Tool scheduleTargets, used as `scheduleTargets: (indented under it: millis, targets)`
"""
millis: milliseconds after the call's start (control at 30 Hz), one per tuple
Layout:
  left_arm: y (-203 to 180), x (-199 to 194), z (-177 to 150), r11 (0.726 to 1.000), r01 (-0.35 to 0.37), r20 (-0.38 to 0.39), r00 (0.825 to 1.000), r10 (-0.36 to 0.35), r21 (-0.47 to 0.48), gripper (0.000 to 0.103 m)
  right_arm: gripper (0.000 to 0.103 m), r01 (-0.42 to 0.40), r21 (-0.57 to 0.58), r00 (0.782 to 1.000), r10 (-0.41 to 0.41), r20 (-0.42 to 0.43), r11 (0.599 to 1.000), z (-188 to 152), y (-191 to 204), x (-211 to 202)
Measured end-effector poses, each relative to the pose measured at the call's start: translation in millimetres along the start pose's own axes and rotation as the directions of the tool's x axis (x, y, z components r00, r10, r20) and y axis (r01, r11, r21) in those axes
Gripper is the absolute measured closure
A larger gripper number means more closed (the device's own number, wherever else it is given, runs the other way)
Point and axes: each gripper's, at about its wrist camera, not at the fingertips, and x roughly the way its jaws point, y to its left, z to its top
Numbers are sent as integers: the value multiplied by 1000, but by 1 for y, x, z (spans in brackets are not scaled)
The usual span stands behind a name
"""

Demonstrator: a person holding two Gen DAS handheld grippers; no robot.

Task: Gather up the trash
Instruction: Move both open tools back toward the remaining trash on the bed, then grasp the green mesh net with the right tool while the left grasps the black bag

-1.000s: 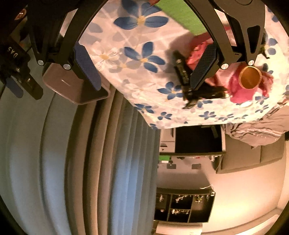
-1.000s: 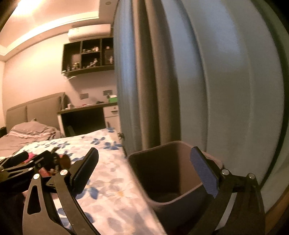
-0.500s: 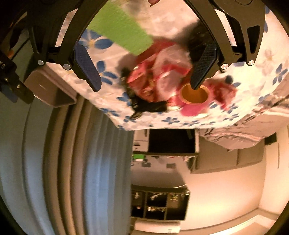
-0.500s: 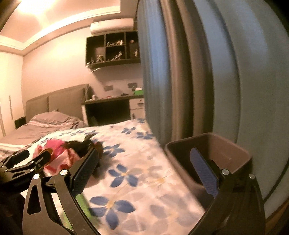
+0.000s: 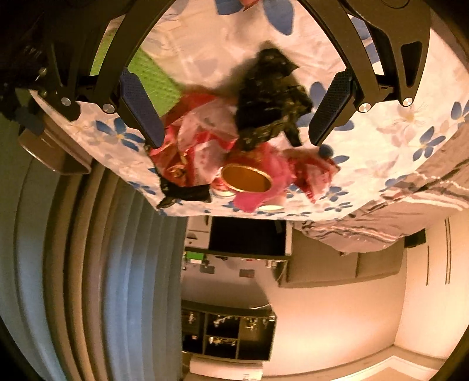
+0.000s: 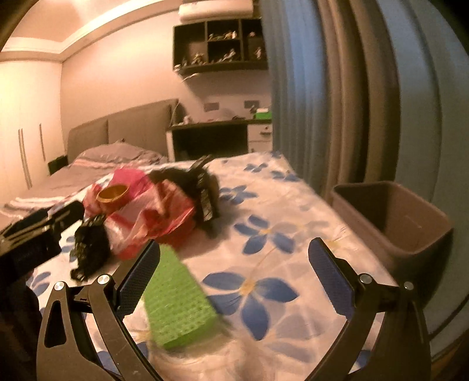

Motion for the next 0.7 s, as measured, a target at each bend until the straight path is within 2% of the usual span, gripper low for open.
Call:
scheduleTargets:
  millis: [233,433,700]
  targets:
    - [17,1,-6,999,-25,-9,1000,24,-26,6,7,-37,-44,997,34,-62,998,-15,23,13]
    - [22,3,-9,999,-27,-15,1000,27,-34,6,14,-67,-57,991,59,-124,996,-23,31,25]
    - [30,9,-15,999,-27,-42,999,25,-46,6,39,-116,-45,972,104,-211,992,-34,35,41]
